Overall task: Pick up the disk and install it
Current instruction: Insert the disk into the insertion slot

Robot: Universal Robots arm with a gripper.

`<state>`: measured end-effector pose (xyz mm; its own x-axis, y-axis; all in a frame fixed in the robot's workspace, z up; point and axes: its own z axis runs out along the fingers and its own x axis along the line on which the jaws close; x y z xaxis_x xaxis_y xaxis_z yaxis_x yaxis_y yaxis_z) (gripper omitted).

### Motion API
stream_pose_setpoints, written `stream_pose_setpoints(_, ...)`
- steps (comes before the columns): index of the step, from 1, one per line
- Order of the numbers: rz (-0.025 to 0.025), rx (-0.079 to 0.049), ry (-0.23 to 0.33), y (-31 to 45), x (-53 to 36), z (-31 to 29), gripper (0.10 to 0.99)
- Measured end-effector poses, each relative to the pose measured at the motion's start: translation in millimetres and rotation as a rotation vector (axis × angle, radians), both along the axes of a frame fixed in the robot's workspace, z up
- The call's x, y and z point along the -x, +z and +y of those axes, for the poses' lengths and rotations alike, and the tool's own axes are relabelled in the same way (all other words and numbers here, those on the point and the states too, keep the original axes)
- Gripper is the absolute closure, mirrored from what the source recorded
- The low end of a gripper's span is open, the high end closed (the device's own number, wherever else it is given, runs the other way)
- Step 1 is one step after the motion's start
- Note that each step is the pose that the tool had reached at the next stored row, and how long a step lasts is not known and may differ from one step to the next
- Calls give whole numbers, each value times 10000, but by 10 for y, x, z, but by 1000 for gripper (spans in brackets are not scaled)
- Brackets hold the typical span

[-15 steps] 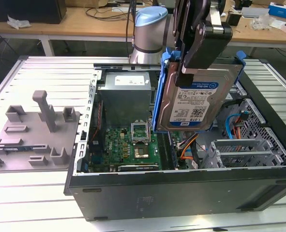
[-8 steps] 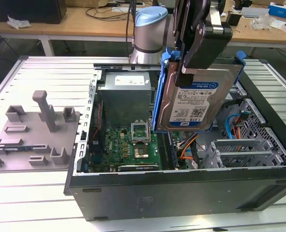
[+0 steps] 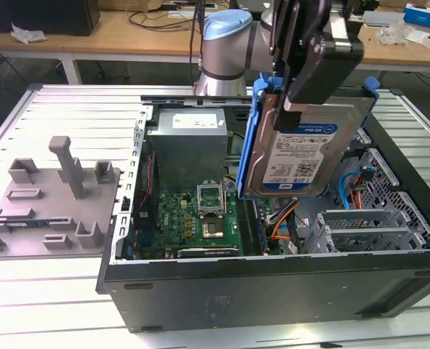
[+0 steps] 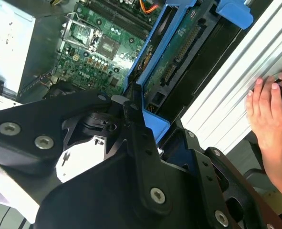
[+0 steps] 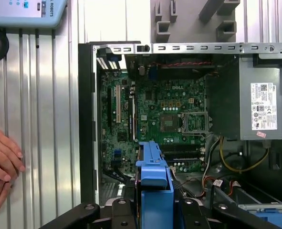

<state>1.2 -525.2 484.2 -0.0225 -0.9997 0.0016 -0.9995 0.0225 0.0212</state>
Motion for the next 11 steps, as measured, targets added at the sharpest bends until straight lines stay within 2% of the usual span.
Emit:
stream_pose_setpoints(2,1,0,10,0,-108,-14,718)
stream_pose_setpoints(7,0,4,91,-2,-293,-56,718)
stream_pose_setpoints(11,1,6,161,-4,-400,-88,718)
